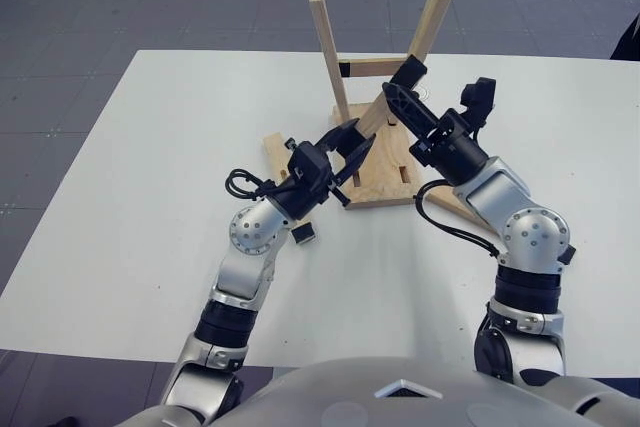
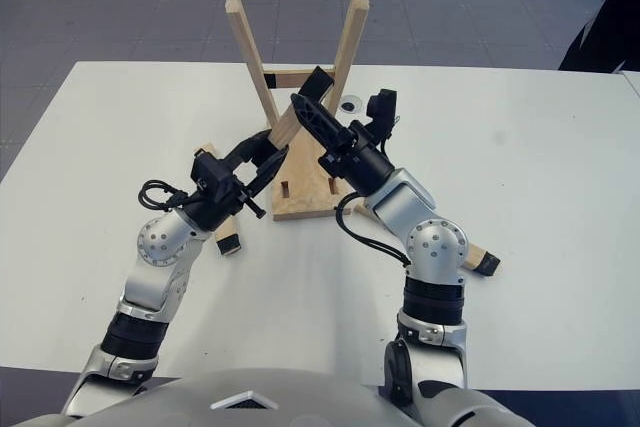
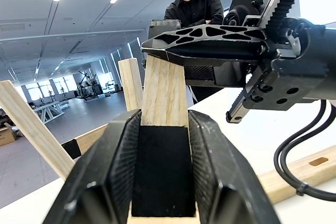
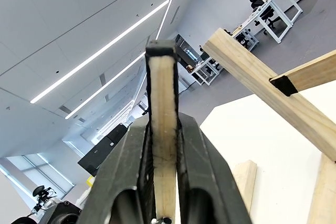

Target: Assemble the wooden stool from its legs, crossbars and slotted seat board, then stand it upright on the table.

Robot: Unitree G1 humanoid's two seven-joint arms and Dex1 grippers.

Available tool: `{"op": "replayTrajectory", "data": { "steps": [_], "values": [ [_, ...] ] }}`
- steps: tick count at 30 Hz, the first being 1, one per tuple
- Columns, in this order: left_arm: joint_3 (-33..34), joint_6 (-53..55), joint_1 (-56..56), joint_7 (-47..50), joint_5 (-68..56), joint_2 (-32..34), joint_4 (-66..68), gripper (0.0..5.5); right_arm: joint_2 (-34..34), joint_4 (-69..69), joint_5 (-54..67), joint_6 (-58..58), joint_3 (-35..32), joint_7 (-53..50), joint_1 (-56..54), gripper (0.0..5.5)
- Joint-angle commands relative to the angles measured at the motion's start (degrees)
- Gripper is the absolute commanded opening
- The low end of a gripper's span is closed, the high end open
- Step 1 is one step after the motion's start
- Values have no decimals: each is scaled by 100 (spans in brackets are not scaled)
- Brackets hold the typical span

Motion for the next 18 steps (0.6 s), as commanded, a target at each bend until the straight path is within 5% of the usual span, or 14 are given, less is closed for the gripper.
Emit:
{"op": "replayTrajectory", "data": {
  "steps": [1, 12, 18],
  "values": [
    [25, 126, -149, -87, -123, -48, -21, 131, 27, -141, 396, 185, 22, 22, -175, 41],
    [18, -11, -89, -224, 244, 253, 75, 299, -116, -53, 308, 99, 21, -38, -232, 41],
    [661, 76, 432, -318, -72, 758, -243, 305, -719, 490, -258, -243, -369, 206, -272, 41]
  ]
}}
